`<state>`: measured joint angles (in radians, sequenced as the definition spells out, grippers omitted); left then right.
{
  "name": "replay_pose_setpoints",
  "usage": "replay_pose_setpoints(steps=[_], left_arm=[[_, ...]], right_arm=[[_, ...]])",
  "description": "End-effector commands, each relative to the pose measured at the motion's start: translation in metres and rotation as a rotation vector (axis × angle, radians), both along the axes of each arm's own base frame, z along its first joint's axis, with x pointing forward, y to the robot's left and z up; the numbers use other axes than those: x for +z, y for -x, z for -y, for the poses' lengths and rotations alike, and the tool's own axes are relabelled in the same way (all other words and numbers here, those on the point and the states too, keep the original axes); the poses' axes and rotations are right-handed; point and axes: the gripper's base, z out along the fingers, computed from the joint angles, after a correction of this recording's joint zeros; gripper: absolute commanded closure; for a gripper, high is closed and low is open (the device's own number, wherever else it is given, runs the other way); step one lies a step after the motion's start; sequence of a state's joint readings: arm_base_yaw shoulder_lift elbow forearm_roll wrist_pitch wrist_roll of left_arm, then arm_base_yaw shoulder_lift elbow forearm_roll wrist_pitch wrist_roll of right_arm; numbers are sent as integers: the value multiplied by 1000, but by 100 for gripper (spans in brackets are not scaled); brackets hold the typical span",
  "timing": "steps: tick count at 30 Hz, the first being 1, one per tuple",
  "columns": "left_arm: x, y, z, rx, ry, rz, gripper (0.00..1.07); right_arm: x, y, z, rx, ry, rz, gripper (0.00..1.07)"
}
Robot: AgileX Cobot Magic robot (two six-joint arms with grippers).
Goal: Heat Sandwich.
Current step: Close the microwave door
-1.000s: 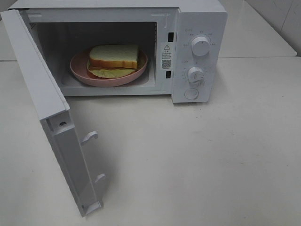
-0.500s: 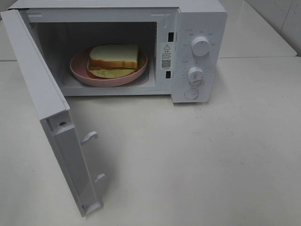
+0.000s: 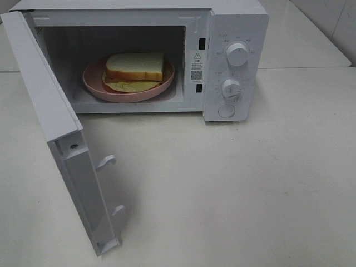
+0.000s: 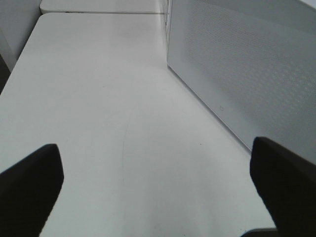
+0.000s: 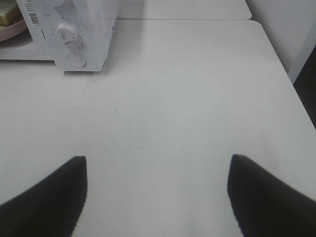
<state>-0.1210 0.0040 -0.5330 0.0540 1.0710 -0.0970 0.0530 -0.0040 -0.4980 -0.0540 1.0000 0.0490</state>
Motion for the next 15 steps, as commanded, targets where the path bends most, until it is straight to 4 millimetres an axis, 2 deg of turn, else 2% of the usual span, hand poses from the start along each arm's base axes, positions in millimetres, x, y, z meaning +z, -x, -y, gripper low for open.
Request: replay_pose_setpoints(steps=[1, 4, 7, 8, 9, 10, 11, 12, 15], left_arm=[[11, -8, 2, -2, 18, 30, 13], [13, -16, 3, -2, 14, 21, 18], [17, -33, 5, -3, 8, -3, 37], [17, -33, 5, -3, 8, -3, 37], [18, -37, 5, -4, 8, -6, 42], [19, -46, 7, -6, 7, -19, 57], [19, -50, 7, -6, 5, -32, 65], [19, -50, 7, -6, 5, -32, 65], [18, -69, 8, -2, -19, -69, 89]], right_arm=[[0, 4, 0, -2, 8, 32, 32], [0, 4, 0, -2, 8, 32, 32], [0, 4, 0, -2, 8, 32, 32], [0, 4, 0, -2, 8, 32, 32], [0, 4, 0, -2, 8, 32, 32], [0, 4, 0, -2, 8, 32, 32], [0, 4, 0, -2, 8, 32, 32], [0, 4, 0, -2, 8, 32, 32], [0, 4, 0, -2, 8, 32, 32]])
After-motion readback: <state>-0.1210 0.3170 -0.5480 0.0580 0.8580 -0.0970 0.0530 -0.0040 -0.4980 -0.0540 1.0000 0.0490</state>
